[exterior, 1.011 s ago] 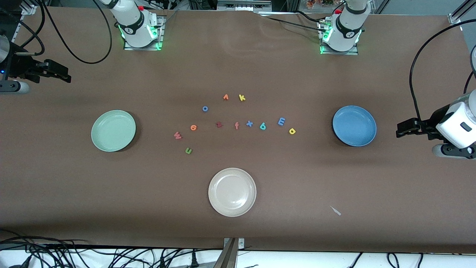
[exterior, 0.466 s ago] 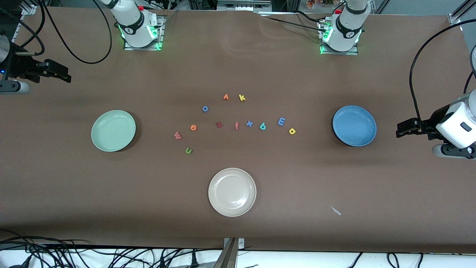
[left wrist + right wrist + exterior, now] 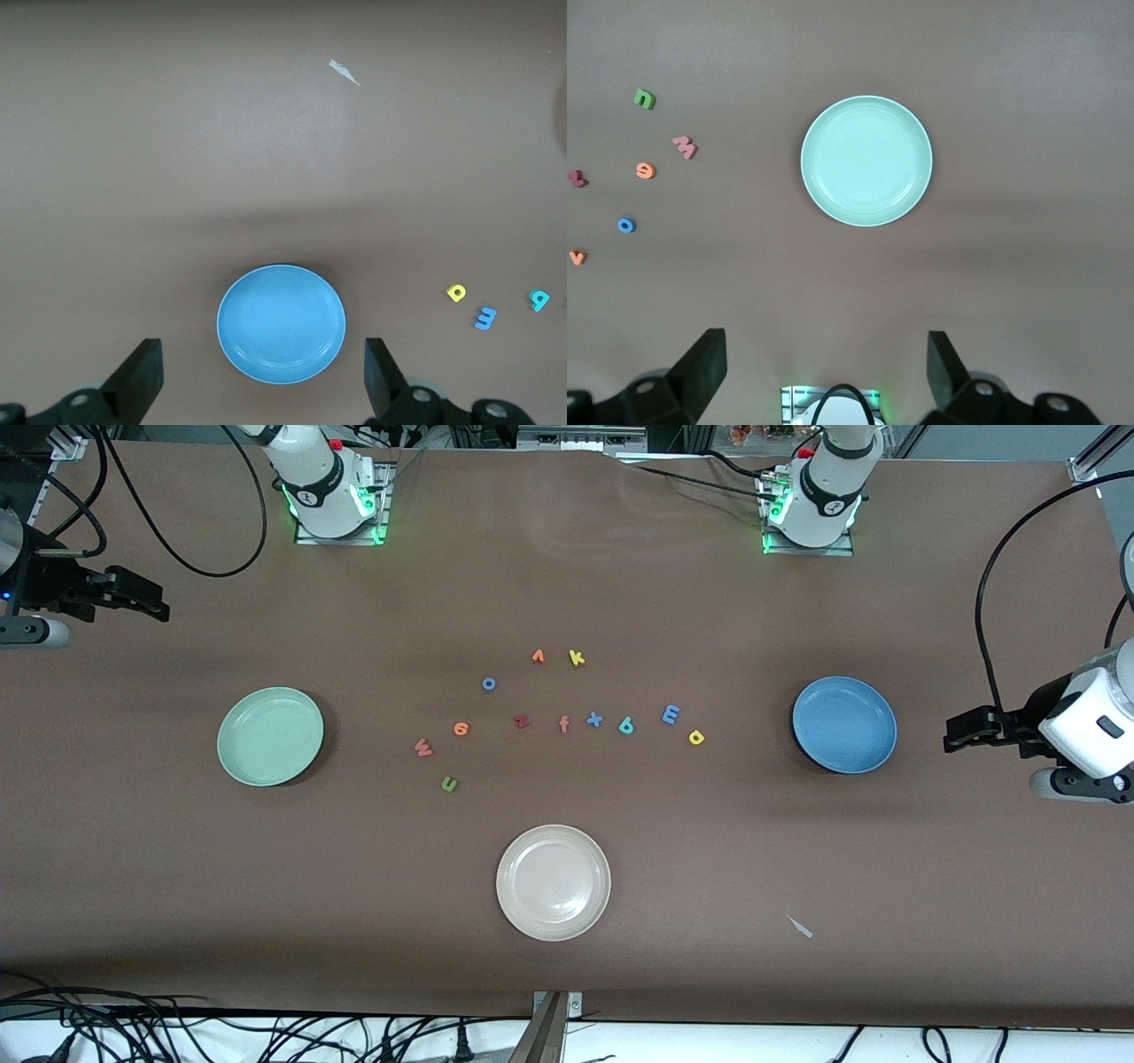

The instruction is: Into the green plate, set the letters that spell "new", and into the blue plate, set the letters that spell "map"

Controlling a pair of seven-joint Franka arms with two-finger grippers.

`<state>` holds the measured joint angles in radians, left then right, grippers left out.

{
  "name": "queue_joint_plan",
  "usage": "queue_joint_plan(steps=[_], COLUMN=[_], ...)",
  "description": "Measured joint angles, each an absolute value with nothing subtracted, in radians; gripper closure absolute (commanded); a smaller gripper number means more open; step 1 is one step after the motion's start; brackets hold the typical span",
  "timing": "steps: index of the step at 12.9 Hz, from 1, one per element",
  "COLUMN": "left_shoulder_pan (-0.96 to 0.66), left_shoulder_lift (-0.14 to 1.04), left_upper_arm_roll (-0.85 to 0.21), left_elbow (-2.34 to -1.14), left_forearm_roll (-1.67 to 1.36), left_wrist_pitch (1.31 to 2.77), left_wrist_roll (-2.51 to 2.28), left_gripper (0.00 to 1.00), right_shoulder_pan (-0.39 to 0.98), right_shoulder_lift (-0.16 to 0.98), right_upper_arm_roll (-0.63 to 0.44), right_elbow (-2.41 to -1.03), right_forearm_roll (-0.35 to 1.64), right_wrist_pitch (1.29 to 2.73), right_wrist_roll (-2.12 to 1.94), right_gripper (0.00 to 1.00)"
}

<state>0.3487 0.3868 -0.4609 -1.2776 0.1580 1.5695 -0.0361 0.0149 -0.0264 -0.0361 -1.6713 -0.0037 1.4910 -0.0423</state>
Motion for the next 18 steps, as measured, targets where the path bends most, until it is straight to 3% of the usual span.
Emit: queue_joint_plan(steps=[18], left_shoulder_pan=[0.338], left_shoulder_lift=[0.398], left_upper_arm_roll=[-0.463], left_elbow=[-1.298], left_forearm_roll=[0.158], left_wrist_pitch=[1.57], left_wrist_roll=[-0.039], left_gripper=[0.0], right_shoulder_pan=[0.016], right_shoulder_lift=[-0.022], right_upper_arm_roll=[-0.032], right_elbow=[-1.671], right_forearm_roll=[0.0], right_wrist_pitch=[1.489], right_wrist_roll=[-0.044], right_gripper=[0.0])
